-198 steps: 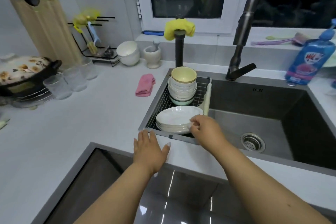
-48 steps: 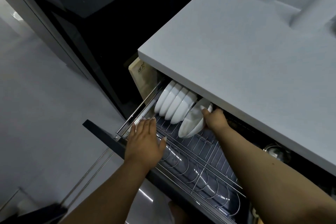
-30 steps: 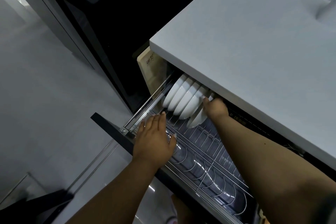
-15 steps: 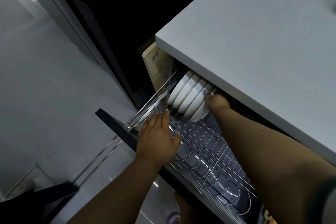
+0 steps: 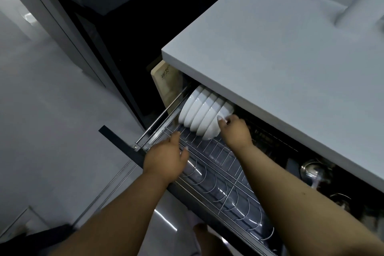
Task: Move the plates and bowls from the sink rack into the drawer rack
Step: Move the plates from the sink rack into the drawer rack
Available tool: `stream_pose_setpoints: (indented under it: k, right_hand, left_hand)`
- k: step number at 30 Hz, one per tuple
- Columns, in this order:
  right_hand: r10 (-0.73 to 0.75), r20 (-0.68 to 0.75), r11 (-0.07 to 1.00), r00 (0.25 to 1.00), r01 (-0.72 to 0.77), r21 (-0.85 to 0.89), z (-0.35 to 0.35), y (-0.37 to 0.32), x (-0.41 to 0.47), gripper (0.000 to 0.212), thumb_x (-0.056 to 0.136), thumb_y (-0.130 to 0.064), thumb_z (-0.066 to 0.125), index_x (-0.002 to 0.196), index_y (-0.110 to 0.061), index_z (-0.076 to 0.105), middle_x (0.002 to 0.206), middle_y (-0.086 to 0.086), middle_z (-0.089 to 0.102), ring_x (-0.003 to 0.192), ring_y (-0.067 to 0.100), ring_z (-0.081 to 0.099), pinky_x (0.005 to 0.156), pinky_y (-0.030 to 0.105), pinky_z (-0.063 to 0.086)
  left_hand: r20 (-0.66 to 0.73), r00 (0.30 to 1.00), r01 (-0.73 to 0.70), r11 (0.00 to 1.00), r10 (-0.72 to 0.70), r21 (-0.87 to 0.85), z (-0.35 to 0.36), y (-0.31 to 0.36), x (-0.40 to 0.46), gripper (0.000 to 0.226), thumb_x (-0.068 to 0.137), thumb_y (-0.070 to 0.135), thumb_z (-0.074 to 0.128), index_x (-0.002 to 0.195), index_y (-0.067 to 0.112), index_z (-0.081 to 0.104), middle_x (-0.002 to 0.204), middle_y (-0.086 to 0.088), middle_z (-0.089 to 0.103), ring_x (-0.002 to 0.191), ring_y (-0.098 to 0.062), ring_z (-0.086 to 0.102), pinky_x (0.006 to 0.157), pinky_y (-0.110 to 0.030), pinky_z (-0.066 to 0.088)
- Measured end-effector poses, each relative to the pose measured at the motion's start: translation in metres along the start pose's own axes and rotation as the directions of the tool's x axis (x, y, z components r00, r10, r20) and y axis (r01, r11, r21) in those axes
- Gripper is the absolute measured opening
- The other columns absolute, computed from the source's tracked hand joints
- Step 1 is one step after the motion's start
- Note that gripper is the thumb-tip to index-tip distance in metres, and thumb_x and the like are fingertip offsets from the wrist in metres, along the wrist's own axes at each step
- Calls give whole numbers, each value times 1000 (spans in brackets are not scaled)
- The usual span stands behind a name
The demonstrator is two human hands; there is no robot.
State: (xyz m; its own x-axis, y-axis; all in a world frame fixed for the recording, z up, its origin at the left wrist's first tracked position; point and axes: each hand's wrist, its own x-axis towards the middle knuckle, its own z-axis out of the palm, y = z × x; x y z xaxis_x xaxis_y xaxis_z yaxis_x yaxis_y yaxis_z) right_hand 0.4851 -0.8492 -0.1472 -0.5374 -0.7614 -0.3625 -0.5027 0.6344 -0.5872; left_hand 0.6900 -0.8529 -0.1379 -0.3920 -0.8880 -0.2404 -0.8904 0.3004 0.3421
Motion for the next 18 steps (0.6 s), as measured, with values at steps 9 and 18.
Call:
stream_pose_setpoints:
  k: [9, 18]
  right_hand:
    - [-229, -126, 972, 965, 220, -81, -51, 19, -78, 39, 94, -43, 49, 119, -13, 58, 108, 9, 57, 100, 26, 55, 75, 27, 37]
    - [-301, -220, 954, 928, 294, -63, -103, 41, -153, 34, 93, -40, 53, 114, -16, 61, 100, 3, 60, 91, 18, 55, 72, 26, 36]
  left_hand:
    - [27, 997, -64, 992, 67, -108, -9, 29, -47, 46, 94, 37, 44, 137, 20, 40, 99, -3, 68, 94, -24, 63, 83, -38, 51]
    - [-3, 993, -118, 992, 118, 35, -27, 60, -107, 34, 93, 33, 44, 122, 18, 49, 105, -2, 68, 98, -26, 62, 79, -35, 52]
